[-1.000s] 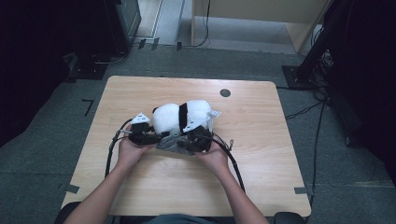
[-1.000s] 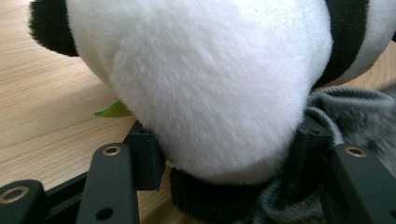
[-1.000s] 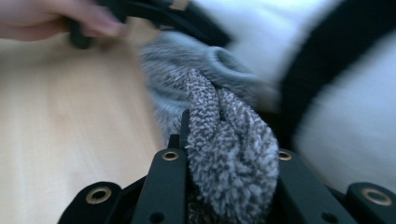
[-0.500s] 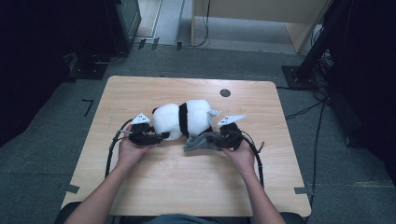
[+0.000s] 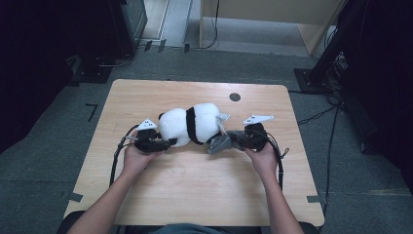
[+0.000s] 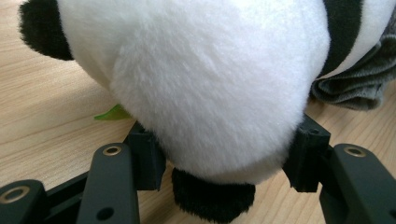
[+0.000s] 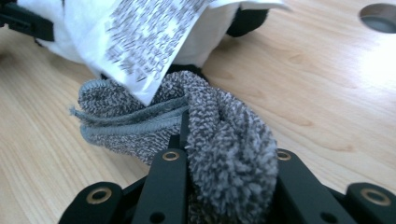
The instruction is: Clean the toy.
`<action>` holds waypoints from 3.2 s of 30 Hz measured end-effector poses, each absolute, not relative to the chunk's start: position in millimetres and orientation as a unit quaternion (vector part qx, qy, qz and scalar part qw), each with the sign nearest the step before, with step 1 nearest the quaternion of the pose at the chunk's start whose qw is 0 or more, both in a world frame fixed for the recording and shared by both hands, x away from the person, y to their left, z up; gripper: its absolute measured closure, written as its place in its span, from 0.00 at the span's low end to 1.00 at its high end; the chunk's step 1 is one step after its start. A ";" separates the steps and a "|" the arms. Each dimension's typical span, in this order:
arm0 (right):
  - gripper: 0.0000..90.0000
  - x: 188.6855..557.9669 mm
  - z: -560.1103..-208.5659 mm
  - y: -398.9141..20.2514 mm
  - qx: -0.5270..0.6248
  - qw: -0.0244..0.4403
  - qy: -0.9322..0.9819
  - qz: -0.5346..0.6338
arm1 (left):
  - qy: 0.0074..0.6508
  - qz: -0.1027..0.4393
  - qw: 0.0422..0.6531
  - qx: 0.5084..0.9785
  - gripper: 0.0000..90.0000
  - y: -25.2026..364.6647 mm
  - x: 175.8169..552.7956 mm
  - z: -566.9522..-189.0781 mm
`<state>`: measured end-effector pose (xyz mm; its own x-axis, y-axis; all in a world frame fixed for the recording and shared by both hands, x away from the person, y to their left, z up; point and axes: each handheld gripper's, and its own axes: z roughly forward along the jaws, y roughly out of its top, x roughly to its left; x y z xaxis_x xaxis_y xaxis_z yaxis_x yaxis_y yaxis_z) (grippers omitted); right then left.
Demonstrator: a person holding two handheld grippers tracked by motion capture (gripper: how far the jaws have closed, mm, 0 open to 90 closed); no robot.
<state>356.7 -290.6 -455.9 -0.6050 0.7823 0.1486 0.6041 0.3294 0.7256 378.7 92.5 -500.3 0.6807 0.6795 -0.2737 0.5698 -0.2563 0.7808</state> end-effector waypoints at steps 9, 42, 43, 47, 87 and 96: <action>0.87 360.9 -444.0 -315.3 0.474 0.145 0.768 0.405 | 0.397 0.059 0.465 0.789 0.46 92.7 378.2 -500.6; 0.86 405.6 -385.5 -218.4 0.422 0.140 0.755 0.482 | 0.395 0.065 0.470 0.787 0.40 92.8 371.2 -501.0; 0.86 407.6 -387.8 -214.5 0.422 0.139 0.761 0.473 | 0.395 0.066 0.471 0.786 0.40 92.7 371.2 -501.1; 0.87 411.0 -402.3 -203.5 0.422 0.145 0.772 0.454 | 0.392 0.070 0.480 0.782 0.34 93.3 372.9 -502.8; 0.86 417.6 -411.3 -212.7 0.398 0.123 0.778 0.470 | 0.302 0.041 0.471 0.828 0.10 108.1 457.8 -463.0; 0.86 417.1 -413.1 -209.9 0.392 0.123 0.783 0.468 | 0.286 0.009 0.480 0.829 0.00 103.8 459.6 -474.4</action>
<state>417.1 -209.9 -413.1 -0.6631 0.7281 0.1739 0.4980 0.2556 0.8287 459.6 103.8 -474.4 0.8358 0.4839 -0.2595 0.4658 -0.3746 0.8017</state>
